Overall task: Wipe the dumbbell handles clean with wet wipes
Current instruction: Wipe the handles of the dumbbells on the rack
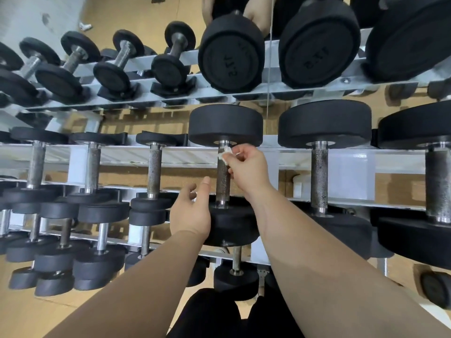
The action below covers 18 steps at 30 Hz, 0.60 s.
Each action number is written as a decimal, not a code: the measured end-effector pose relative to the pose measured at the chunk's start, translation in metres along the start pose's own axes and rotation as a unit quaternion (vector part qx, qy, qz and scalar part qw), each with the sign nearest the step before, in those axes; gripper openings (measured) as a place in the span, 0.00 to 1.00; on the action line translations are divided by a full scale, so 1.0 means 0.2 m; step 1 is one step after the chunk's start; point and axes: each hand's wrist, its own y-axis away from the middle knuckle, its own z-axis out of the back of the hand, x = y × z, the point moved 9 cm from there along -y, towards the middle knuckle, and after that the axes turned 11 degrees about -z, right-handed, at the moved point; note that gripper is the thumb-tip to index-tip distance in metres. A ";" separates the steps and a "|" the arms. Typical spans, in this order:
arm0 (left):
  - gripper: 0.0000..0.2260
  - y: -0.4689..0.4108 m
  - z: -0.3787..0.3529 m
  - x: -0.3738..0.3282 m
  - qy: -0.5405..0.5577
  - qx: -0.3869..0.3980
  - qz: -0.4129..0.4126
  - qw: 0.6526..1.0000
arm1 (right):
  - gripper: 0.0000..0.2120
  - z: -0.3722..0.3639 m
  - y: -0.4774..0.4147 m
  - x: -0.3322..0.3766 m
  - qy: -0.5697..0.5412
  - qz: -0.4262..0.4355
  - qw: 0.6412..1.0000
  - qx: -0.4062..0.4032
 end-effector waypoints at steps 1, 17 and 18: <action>0.36 0.00 0.00 0.00 -0.004 0.000 -0.003 1.000 | 0.05 0.00 0.00 0.00 -0.001 0.001 1.000 -0.007; 0.33 -0.02 0.00 0.03 -0.005 0.011 -0.001 1.000 | 0.03 -0.01 0.00 -0.07 -0.011 -0.036 0.999 0.026; 0.36 -0.02 0.00 0.02 -0.002 0.013 -0.002 1.000 | 0.03 -0.02 0.03 -0.09 0.013 -0.041 0.998 0.045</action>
